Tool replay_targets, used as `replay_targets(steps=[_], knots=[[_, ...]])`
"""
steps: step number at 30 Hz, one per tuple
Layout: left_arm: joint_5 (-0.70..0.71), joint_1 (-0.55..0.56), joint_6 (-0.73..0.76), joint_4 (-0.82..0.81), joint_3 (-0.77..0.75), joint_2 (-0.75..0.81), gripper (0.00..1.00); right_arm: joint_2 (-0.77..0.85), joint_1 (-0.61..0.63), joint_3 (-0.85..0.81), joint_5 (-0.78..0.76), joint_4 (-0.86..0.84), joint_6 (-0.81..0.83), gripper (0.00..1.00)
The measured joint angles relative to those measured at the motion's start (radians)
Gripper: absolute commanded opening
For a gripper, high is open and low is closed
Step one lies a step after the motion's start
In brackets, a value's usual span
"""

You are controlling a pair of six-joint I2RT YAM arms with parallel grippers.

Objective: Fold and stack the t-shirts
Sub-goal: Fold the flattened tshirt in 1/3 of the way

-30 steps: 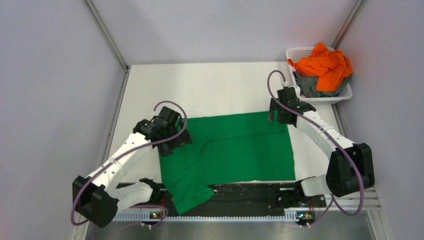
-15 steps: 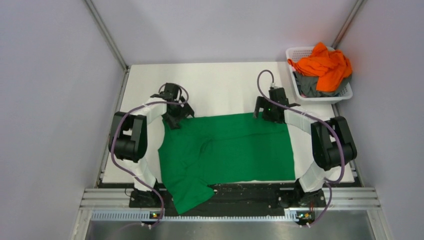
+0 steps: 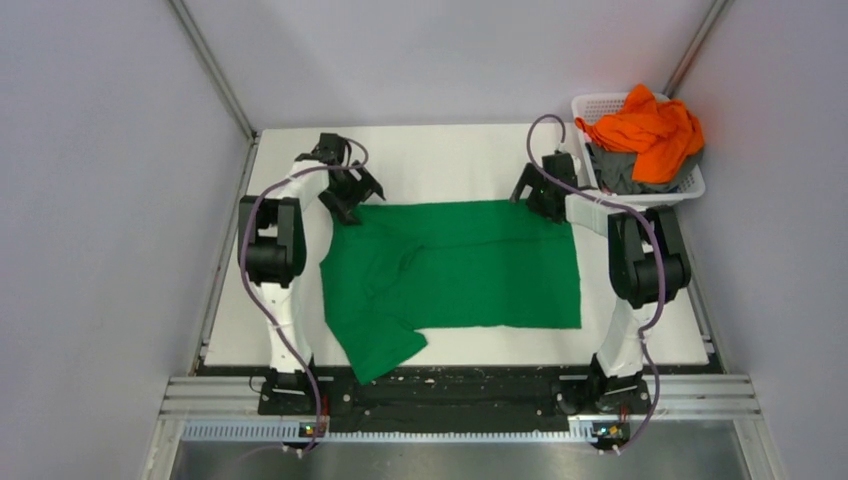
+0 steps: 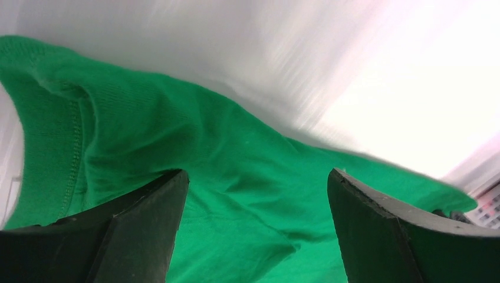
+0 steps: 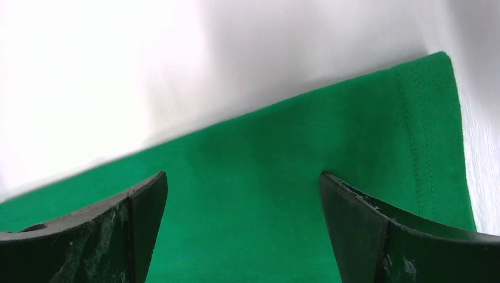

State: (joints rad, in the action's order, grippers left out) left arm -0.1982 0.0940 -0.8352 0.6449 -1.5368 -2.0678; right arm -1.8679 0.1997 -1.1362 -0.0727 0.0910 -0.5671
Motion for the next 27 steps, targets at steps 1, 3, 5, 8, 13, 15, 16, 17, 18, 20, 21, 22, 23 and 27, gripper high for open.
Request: replay_targets(steps=[1, 3, 5, 8, 13, 15, 16, 17, 18, 20, 21, 22, 23, 27], knots=[[0.002, -0.003, 0.005, 0.014, -0.076, -0.047, 0.94, -0.021, -0.007, -0.028, 0.0, 0.0, -0.014, 0.98], [0.004, -0.008, 0.017, 0.03, -0.217, -0.136, 0.95, -0.056, -0.016, -0.075, 0.002, -0.002, -0.033, 0.98], [0.004, -0.013, 0.031, 0.036, -0.361, -0.225, 0.95, -0.095, -0.023, -0.126, 0.003, -0.002, -0.047, 0.99], [-0.006, -0.022, 0.042, 0.034, -0.534, -0.33, 0.97, -0.145, -0.026, -0.197, 0.002, 0.003, -0.056, 0.99], [-0.04, -0.039, 0.069, 0.039, -0.673, -0.406, 0.99, -0.193, -0.026, -0.294, -0.018, 0.063, -0.058, 0.99], [-0.039, -0.043, 0.09, 0.044, -0.674, -0.404, 0.99, -0.193, -0.026, -0.312, -0.022, 0.102, -0.043, 0.99], [-0.035, -0.045, 0.103, 0.053, -0.674, -0.399, 0.99, -0.192, -0.028, -0.321, -0.024, 0.124, -0.035, 0.99], [-0.026, -0.045, 0.113, 0.064, -0.671, -0.389, 0.99, -0.188, -0.028, -0.325, -0.024, 0.139, -0.029, 0.99], [-0.015, -0.045, 0.126, 0.073, -0.657, -0.37, 0.99, -0.178, -0.029, -0.325, -0.026, 0.16, -0.021, 0.99], [0.018, -0.041, 0.153, 0.084, -0.576, -0.281, 0.99, -0.136, -0.028, -0.306, -0.032, 0.192, -0.008, 0.99], [0.033, -0.039, 0.159, 0.095, -0.532, -0.228, 0.99, -0.099, -0.028, -0.282, -0.034, 0.198, -0.002, 0.99], [0.062, -0.035, 0.171, 0.085, -0.443, -0.138, 0.99, -0.048, -0.028, -0.245, -0.037, 0.205, 0.003, 0.99], [0.091, -0.032, 0.177, 0.085, -0.352, -0.041, 0.99, 0.027, -0.028, -0.189, -0.042, 0.214, 0.008, 0.99], [0.202, -0.011, 0.175, 0.106, -0.024, 0.381, 0.98, 0.285, -0.027, 0.011, -0.087, 0.218, 0.014, 0.99]])
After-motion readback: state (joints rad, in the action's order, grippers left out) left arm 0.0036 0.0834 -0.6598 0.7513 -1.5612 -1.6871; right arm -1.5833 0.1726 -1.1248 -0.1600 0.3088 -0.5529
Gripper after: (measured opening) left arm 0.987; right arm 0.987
